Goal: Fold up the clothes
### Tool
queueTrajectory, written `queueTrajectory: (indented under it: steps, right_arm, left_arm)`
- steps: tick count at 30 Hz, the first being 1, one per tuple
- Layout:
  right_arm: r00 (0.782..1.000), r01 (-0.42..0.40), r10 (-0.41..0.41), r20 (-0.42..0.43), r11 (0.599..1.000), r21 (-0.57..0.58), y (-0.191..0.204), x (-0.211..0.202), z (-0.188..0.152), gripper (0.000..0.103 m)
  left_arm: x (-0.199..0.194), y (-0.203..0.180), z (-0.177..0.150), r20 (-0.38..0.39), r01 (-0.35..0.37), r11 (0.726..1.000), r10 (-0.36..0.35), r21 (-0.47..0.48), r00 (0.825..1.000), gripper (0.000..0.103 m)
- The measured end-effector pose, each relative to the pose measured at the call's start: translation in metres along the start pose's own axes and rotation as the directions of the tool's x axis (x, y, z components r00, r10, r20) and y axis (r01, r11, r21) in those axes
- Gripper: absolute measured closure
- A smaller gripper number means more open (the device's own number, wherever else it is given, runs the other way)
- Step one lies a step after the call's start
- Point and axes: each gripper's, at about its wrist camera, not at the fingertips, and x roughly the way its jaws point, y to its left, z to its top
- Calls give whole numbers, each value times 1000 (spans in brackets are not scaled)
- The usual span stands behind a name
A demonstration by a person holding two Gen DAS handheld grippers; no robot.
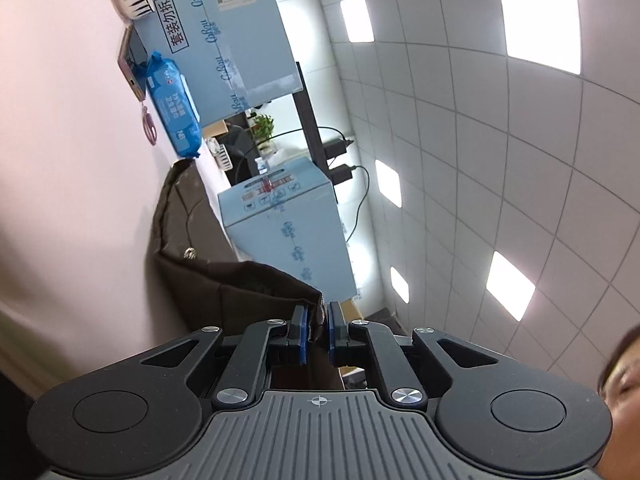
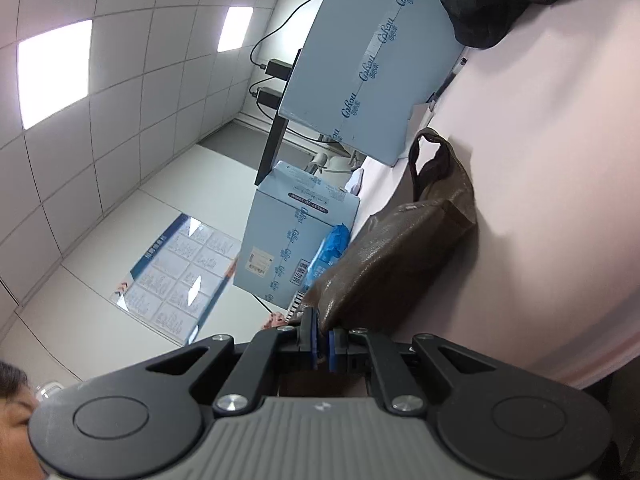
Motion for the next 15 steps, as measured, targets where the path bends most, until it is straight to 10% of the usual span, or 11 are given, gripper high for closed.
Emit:
queueTrajectory:
  steps: [6, 15]
  right_arm:
    - [999, 48, -50, 14, 994, 96, -4, 24, 27, 97]
    - [984, 178, -178, -19, 957, 229, -32, 75, 55, 97]
  left_arm:
    - [16, 9, 14, 61, -127, 989, 132, -82, 989, 94]
    - [52, 22, 34, 78, -358, 925, 369, -127, 926, 94]
